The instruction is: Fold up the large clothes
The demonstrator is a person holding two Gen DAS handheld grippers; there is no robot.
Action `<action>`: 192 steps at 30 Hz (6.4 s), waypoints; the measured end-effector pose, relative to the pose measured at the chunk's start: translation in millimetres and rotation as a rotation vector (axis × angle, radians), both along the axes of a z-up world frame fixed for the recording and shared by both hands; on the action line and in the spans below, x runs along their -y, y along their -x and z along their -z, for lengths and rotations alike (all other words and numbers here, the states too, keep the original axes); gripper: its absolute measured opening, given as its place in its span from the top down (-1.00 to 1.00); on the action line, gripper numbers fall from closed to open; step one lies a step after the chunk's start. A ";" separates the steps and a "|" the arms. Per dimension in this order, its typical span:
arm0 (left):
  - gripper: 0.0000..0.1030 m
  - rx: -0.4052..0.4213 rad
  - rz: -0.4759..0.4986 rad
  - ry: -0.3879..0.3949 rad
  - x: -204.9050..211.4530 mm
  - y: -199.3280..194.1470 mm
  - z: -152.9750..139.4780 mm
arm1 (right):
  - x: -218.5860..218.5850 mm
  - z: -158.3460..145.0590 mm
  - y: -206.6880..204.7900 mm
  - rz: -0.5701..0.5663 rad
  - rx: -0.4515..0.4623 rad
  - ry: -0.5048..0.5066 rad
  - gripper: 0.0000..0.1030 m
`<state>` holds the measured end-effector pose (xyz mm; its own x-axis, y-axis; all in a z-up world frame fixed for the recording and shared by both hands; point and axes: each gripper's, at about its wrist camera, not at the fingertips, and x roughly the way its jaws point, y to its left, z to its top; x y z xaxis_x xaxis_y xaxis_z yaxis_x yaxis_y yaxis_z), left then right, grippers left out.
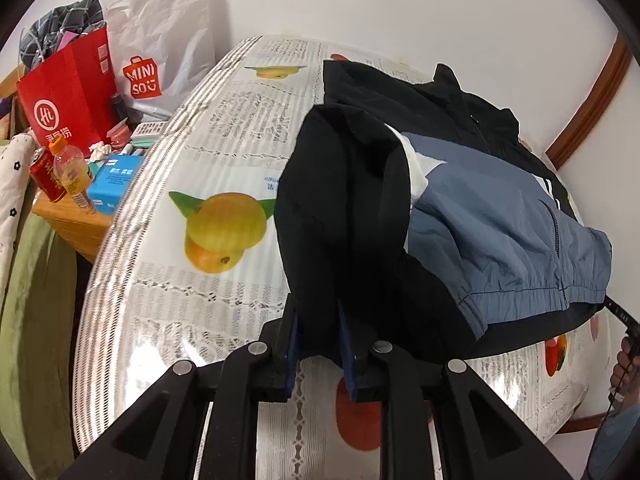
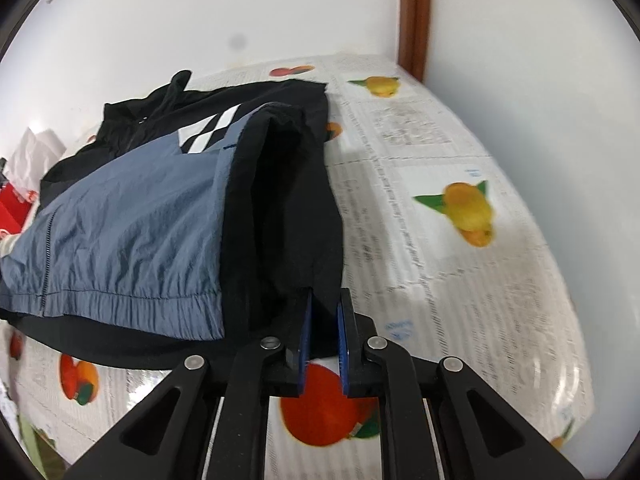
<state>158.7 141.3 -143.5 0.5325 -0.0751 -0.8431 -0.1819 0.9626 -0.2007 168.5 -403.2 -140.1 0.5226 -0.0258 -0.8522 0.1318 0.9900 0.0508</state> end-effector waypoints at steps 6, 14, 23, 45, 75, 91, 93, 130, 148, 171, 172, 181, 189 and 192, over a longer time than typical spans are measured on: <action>0.42 0.074 -0.009 0.011 -1.4 11.4 -25.6 | 1.1 -29.3 11.2 0.044 0.049 0.066 0.74; 0.07 0.165 0.036 0.128 9.7 15.4 -46.8 | -29.7 -62.2 18.1 -0.034 0.142 -0.009 0.21; 0.07 0.075 0.065 0.158 19.7 0.1 -21.0 | -58.1 -52.6 12.3 -0.083 0.154 -0.022 0.21; 0.35 0.000 0.105 0.159 38.1 -14.8 7.5 | -60.2 -8.3 -16.5 -0.069 0.056 -0.006 0.22; 0.75 0.190 0.099 0.078 27.5 -100.9 -53.9 | -67.5 -81.9 -96.2 -0.069 0.266 -0.078 0.83; 0.52 0.122 0.084 0.096 23.4 -175.1 -29.2 | -62.6 -32.7 -168.4 -0.013 0.198 -0.095 0.65; 0.24 0.188 0.140 0.133 26.6 -170.2 -39.6 | -61.2 -34.8 -173.0 -0.005 0.200 -0.101 0.63; -0.18 0.122 0.043 -0.146 61.2 -213.8 21.2 | -44.9 30.3 -243.4 -0.050 0.058 0.116 0.34; -0.21 0.108 0.068 -0.112 68.1 -185.8 -1.4 | -50.5 -24.5 -200.4 -0.041 0.168 0.075 0.13; -0.26 0.099 -0.049 -0.048 -10.7 -18.7 0.9 | -221.1 3.3 -92.2 -0.172 0.036 0.035 0.08; -0.26 0.095 -0.056 -0.047 -12.6 -16.4 1.4 | -216.9 2.1 -86.1 -0.176 0.030 0.035 0.08; -0.26 0.075 -0.086 -0.067 -21.4 5.5 4.0 | -212.1 -1.1 -24.7 -0.205 0.070 0.037 0.08; -0.26 0.071 -0.095 -0.093 -24.7 19.2 1.3 | -210.1 1.2 7.0 -0.239 0.060 0.037 0.08; -0.26 0.069 -0.093 -0.098 -24.6 22.9 1.2 | -212.7 -8.1 14.5 -0.268 0.073 0.039 0.08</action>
<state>135.8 166.0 -144.7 0.5899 0.0584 -0.8054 -0.2603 0.9579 -0.1212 154.0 -190.5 -132.0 0.5753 0.0896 -0.8130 -0.1373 0.9905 0.0120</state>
